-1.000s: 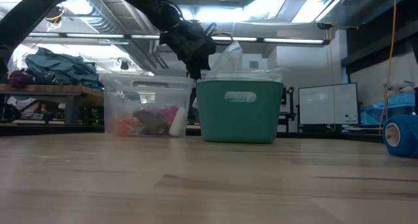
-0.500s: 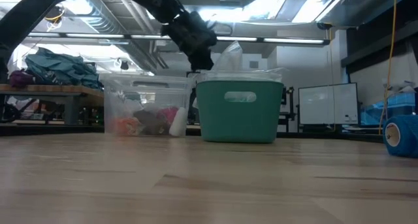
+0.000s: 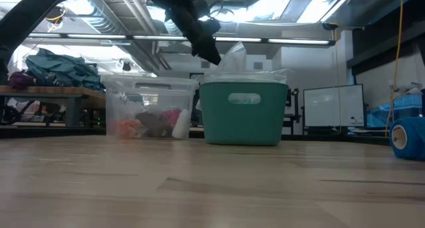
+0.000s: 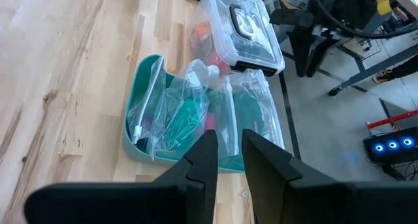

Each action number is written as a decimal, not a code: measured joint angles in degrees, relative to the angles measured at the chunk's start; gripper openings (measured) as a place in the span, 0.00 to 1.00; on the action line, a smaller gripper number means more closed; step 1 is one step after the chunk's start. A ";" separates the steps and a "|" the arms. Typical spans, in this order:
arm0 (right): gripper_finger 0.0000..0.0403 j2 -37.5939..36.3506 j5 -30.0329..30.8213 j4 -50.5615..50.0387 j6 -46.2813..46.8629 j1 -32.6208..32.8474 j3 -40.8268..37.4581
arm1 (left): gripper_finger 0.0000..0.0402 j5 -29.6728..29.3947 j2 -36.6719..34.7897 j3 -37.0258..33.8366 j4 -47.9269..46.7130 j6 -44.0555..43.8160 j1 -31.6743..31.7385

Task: Roll bandage
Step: Open the transparent zip bag

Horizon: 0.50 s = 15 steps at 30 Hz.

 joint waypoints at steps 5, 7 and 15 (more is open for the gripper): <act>0.19 0.00 0.00 0.00 0.01 0.00 -0.02 | 0.27 -1.92 -0.02 0.21 0.76 5.88 -0.09; 0.19 0.00 0.00 0.00 0.02 0.00 -0.02 | 0.26 -1.94 -0.02 0.21 0.57 4.18 -0.11; 0.19 0.00 0.00 0.00 0.00 0.00 -0.02 | 0.27 -8.50 -0.02 0.15 -2.55 -4.74 -0.15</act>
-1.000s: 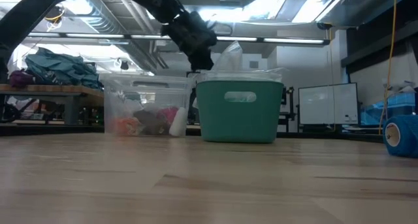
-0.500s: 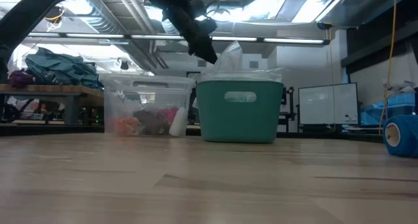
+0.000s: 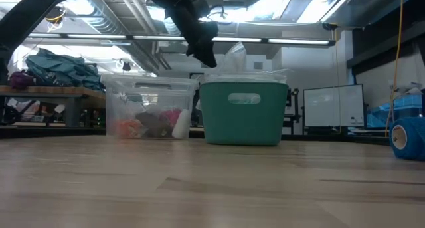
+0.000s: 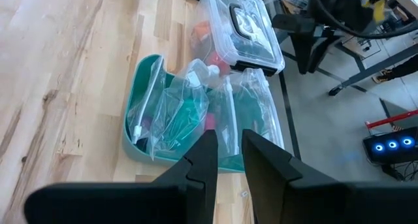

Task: Roll bandage
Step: Open the transparent zip bag

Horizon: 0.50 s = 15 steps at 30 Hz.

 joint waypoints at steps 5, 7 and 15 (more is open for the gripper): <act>0.19 0.00 0.00 0.01 0.02 0.00 0.00 | 0.39 -2.88 0.03 -0.02 -8.79 -1.41 0.60; 0.19 0.00 0.00 0.02 0.00 0.00 0.00 | 0.45 -4.45 0.34 -0.02 -12.00 -0.96 0.72; 0.19 0.00 0.00 0.02 0.00 0.00 0.00 | 0.53 -2.27 0.57 -0.04 -18.93 5.31 0.66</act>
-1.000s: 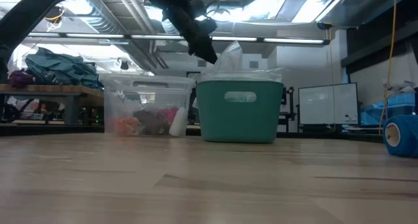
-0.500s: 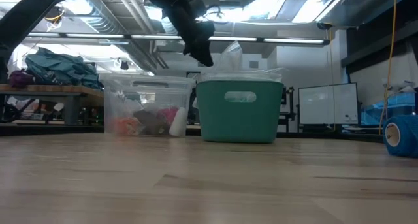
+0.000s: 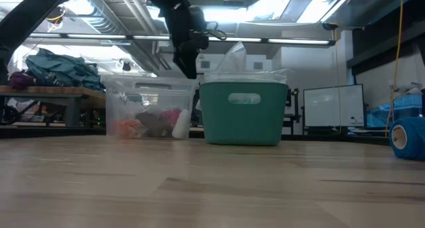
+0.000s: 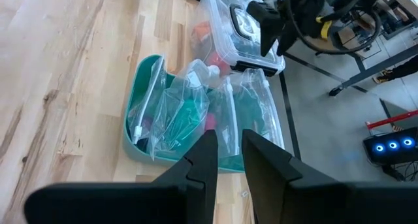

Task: Roll bandage
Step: Open the transparent zip bag

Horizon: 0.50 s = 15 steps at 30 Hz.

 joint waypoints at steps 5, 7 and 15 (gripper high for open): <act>0.19 0.00 0.01 0.01 0.02 0.00 0.00 | 0.51 6.62 0.75 -1.53 0.29 0.03 -0.07; 0.19 0.00 0.00 0.00 0.02 0.00 0.00 | 0.50 7.99 1.23 -1.62 -0.09 0.94 -0.04; 0.19 0.00 0.00 0.02 0.02 0.00 0.00 | 0.50 14.06 1.27 -1.62 2.98 2.30 -0.13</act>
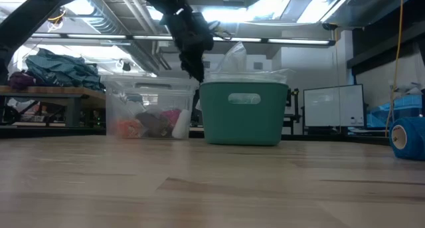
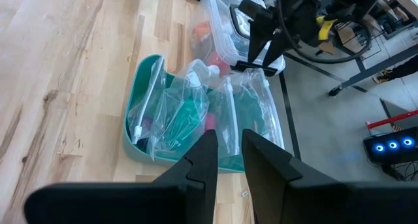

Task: Roll bandage
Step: Open the transparent zip bag

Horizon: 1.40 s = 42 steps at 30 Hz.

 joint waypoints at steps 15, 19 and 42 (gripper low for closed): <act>0.19 0.00 0.00 0.01 0.00 0.00 0.00 | 0.50 6.69 3.17 0.02 3.32 -1.22 -0.09; 0.19 0.00 0.00 0.00 0.00 0.00 0.00 | 0.46 7.46 3.23 0.02 3.25 0.67 -0.15; 0.19 0.00 -0.01 0.05 0.00 0.00 0.00 | 0.01 16.40 3.23 0.94 2.11 3.44 0.00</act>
